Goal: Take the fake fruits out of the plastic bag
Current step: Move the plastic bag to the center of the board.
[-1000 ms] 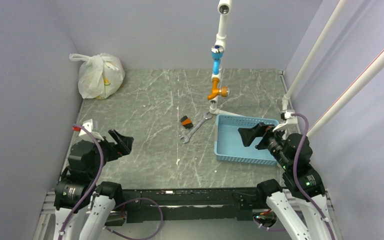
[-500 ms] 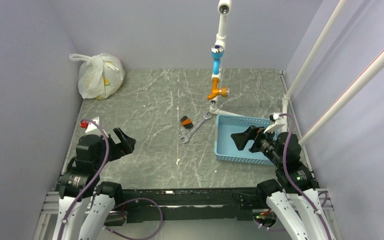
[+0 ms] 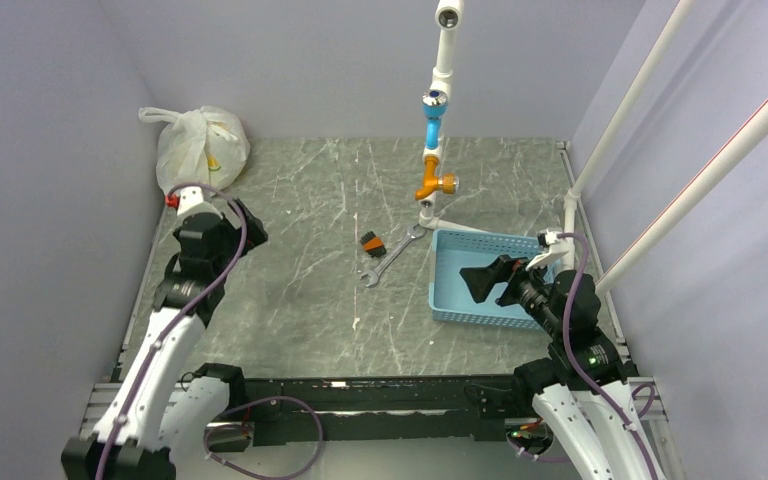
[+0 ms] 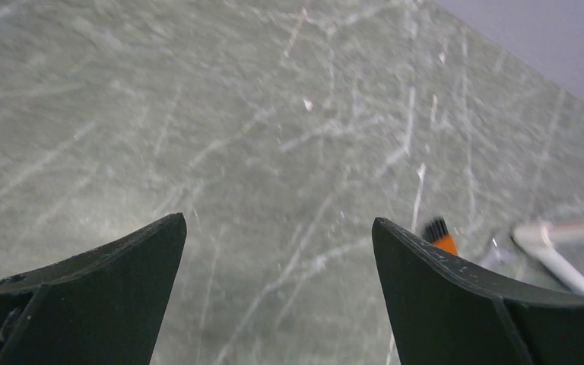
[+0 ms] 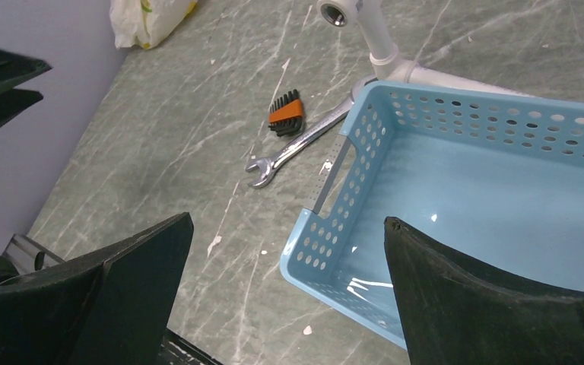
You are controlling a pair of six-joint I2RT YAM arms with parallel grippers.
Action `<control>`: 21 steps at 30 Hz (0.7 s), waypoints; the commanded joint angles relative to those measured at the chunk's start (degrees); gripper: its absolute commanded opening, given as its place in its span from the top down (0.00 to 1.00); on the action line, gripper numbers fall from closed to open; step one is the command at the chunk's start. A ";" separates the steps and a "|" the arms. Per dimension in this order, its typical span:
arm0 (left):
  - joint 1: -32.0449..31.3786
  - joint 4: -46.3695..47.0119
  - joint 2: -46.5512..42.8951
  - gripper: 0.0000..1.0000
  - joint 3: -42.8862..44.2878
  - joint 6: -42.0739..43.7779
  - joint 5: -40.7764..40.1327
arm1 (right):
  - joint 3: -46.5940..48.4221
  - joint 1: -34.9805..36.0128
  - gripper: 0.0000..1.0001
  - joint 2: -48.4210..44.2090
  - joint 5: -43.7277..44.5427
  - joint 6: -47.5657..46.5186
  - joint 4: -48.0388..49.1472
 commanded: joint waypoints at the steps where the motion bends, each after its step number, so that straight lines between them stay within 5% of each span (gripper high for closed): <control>1: 3.70 17.66 8.35 0.01 2.93 2.18 -6.59 | 0.65 -0.17 0.00 -0.01 0.86 0.34 2.77; 8: 18.60 36.61 25.60 0.01 3.53 -0.78 3.34 | 1.55 -0.17 0.00 0.53 -0.93 -0.13 2.42; 21: 30.68 39.62 59.88 0.01 26.98 3.57 19.94 | 3.58 -0.15 0.00 -0.43 -0.03 -1.09 0.21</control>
